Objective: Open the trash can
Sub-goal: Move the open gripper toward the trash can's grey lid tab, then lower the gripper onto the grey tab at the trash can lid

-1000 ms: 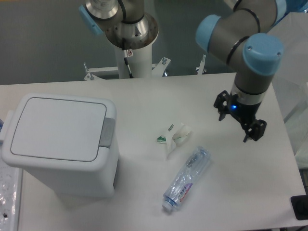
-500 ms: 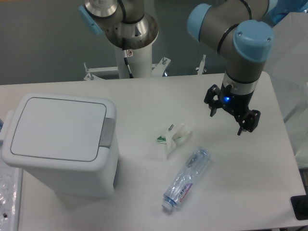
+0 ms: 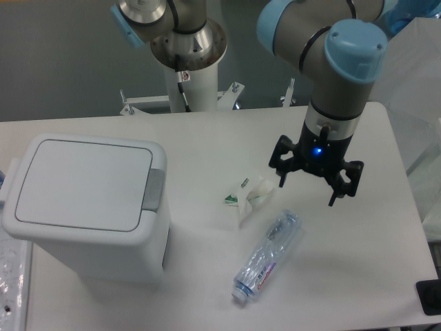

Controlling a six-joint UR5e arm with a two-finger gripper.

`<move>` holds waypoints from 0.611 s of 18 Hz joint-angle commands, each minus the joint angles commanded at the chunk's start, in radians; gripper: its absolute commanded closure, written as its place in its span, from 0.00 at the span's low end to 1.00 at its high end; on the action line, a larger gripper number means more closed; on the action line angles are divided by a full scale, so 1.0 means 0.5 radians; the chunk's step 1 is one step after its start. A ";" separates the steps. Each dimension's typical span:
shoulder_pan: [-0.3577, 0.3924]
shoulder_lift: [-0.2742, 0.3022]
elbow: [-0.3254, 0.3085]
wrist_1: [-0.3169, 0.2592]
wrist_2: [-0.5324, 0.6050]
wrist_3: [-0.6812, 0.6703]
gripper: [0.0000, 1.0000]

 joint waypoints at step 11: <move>-0.101 0.052 0.034 -0.144 -0.181 -0.346 0.00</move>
